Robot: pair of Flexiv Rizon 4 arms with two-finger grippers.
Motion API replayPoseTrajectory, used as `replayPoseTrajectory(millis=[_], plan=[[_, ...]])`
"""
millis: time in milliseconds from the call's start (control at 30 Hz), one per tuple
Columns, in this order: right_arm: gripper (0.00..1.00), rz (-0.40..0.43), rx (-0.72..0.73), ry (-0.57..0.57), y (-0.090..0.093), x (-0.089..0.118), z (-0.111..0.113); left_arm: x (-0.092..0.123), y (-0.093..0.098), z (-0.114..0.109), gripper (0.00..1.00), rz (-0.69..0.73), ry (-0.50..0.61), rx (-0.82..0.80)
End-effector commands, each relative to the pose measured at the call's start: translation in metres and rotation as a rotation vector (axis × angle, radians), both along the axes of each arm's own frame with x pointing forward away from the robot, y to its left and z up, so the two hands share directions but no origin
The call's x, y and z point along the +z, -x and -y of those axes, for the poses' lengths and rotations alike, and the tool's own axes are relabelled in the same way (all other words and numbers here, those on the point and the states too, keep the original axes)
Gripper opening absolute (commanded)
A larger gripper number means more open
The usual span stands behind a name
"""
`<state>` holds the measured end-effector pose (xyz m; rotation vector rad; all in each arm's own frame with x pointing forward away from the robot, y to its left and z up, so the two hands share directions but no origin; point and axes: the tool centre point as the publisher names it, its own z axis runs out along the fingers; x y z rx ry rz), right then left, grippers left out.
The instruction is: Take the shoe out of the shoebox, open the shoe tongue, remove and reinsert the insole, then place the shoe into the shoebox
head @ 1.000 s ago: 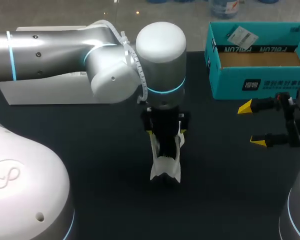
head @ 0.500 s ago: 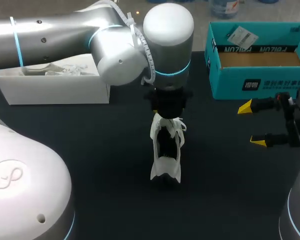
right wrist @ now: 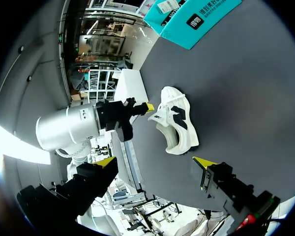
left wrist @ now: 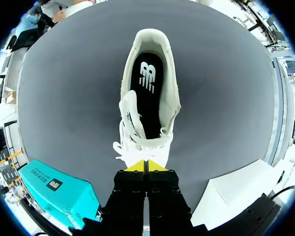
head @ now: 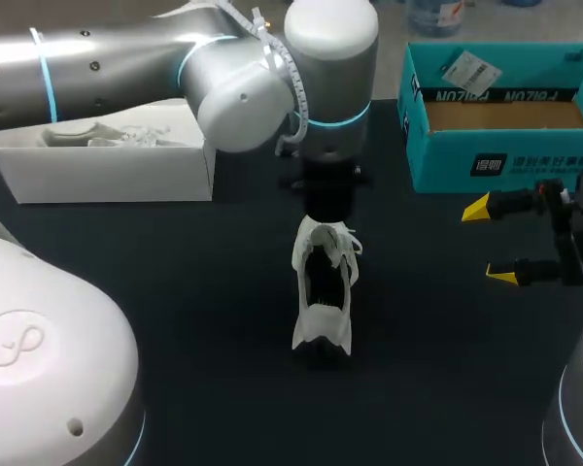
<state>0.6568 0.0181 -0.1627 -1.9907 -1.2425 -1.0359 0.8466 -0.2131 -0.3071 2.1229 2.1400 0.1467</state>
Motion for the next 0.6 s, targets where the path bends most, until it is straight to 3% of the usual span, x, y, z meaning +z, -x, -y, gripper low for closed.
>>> replayPoseTrajectory(millis=[33, 200, 467, 533, 600], plan=[[1.00, 0.005, -0.013, 0.004, 0.010, 0.002, 0.001, -0.009, 0.005, 0.007, 0.00, -0.069, -0.033, -0.016], [1.00, 0.005, -0.013, 0.004, 0.010, 0.002, 0.001, -0.012, 0.026, 0.000, 0.00, -0.135, -0.074, -0.043], [1.00, 0.005, -0.013, 0.004, 0.010, 0.002, 0.001, -0.015, 0.054, -0.020, 0.00, -0.260, -0.265, -0.036], [1.00, 0.005, -0.013, 0.004, 0.010, 0.002, 0.001, -0.012, 0.057, -0.019, 0.00, -0.249, -0.253, -0.014], [1.00, 0.005, -0.013, 0.004, 0.010, 0.002, 0.001, -0.001, 0.056, -0.013, 0.00, -0.241, -0.169, 0.039]])
